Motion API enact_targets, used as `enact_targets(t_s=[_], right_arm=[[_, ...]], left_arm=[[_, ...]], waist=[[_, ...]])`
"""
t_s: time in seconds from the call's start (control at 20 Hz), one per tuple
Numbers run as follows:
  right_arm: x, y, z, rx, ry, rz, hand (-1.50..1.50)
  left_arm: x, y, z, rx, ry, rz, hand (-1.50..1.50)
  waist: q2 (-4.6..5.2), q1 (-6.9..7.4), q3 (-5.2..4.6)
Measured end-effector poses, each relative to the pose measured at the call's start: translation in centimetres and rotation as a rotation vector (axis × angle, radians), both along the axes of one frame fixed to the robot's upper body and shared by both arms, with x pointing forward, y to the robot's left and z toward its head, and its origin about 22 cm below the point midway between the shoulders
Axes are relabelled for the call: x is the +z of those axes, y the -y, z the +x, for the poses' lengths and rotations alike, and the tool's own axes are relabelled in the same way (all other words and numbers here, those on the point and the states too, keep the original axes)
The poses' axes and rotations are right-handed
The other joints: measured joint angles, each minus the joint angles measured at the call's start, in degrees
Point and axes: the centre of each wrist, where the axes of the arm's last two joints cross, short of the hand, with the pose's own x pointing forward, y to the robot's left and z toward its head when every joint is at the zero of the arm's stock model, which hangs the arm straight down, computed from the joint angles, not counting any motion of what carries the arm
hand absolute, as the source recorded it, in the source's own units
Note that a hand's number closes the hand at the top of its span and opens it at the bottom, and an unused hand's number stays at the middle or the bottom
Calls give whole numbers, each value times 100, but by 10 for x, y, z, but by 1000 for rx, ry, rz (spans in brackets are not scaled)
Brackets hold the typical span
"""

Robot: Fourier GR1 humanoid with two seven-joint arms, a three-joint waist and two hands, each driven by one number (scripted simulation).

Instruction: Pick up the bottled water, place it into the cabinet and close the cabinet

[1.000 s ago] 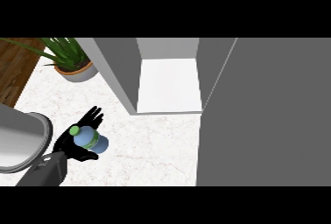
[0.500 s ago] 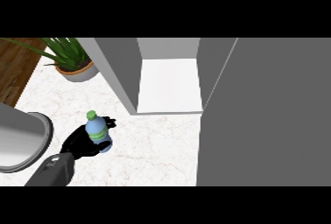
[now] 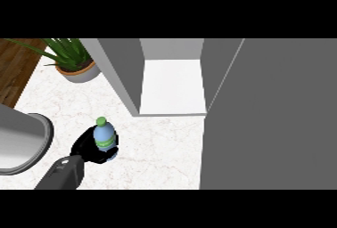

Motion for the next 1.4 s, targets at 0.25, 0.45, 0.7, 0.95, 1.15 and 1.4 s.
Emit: enact_targets(t_s=[0.25,0.45,0.7,0.95,1.15,1.4], right_arm=[[-1,5,-2,-12,2,-2,-150],[-3,7,-3,-5,1,-6,-150],[-4,6,-9,-2,-13,-10,-150],[-6,6,-11,-5,-8,-13,-150],[-6,6,-12,4,-12,-9,-150],[-5,-3,-6,12,-16,-2,-150]], left_arm=[[-8,-13,-19,277,75,-31,150],[-13,-11,-27,411,125,-56,150],[-16,-10,-34,482,143,-103,150],[-14,-11,-39,474,143,-145,150],[1,-13,-32,453,163,-180,150],[21,12,-24,406,193,-180,150]], waist=[[-15,71,0],[-14,52,0],[-27,63,4],[-37,85,8],[-46,109,11],[-48,117,13]])
